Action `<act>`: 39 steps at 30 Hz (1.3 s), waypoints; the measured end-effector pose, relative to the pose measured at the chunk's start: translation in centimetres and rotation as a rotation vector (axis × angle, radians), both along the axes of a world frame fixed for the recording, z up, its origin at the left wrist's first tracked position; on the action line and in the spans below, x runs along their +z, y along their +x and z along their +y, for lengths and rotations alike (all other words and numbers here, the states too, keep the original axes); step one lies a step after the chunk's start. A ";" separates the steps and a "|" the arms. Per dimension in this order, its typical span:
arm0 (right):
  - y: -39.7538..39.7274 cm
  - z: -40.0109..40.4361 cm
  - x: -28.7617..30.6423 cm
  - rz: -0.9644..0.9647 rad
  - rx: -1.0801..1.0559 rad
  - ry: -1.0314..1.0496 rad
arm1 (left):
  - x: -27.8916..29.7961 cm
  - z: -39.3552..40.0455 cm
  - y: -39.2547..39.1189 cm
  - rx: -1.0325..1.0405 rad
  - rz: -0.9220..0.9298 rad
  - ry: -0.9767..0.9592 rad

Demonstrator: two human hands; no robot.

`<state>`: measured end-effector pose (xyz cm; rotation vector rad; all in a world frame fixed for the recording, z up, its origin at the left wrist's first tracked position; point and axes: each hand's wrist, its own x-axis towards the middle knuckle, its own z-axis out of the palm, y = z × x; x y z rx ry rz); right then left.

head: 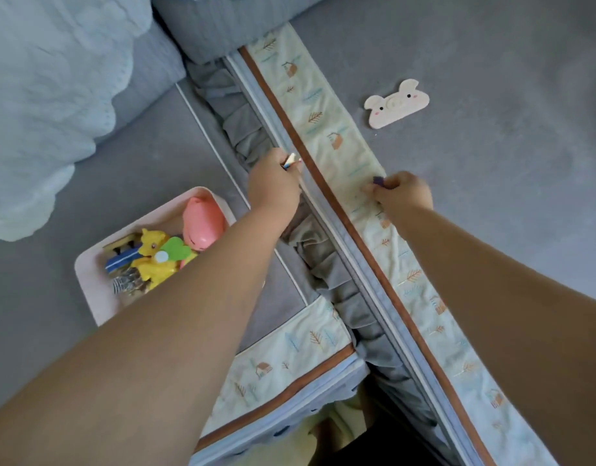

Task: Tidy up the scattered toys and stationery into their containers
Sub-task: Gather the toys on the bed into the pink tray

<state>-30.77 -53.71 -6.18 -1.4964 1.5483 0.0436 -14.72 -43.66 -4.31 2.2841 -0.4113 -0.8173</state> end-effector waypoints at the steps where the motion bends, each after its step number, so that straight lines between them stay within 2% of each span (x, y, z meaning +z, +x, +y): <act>1: 1.1 1.8 0.6 -0.045 0.001 0.024 | 0.6 1.5 0.7 0.032 -0.022 0.005; 4: 5.6 7.8 2.9 -0.231 0.091 0.105 | 2.6 6.3 2.5 0.068 -0.165 0.111; 7: 9.7 12.5 5.0 -0.330 0.288 0.106 | 4.0 10.6 3.5 0.125 -0.231 0.179; 9: 11.6 14.8 6.1 -0.322 0.453 0.081 | 4.9 13.3 4.1 0.139 -0.263 0.191; 12: 12.1 16.0 6.5 -0.202 0.634 -0.037 | 5.4 15.7 4.5 0.120 -0.317 0.221; 18: 9.3 12.5 4.4 -0.143 0.494 -0.123 | 5.6 15.1 3.3 0.077 -0.288 0.212; 22: 7.0 8.5 2.8 -0.048 0.406 -0.173 | 4.9 12.6 1.7 0.032 -0.354 0.145; 26: 5.2 3.2 1.8 0.052 0.354 -0.269 | 4.2 8.8 0.0 -0.036 -0.298 0.126; 31: 5.2 -2.9 0.6 0.226 0.473 -0.533 | 3.0 5.3 -1.5 -0.090 -0.312 0.084; 36: 6.6 -7.8 -1.5 0.435 0.778 -0.672 | 1.8 5.1 -1.2 -0.044 -0.425 0.088; 39: 7.6 -8.7 -2.1 0.468 0.754 -0.722 | 1.3 6.4 0.1 0.018 -0.447 0.079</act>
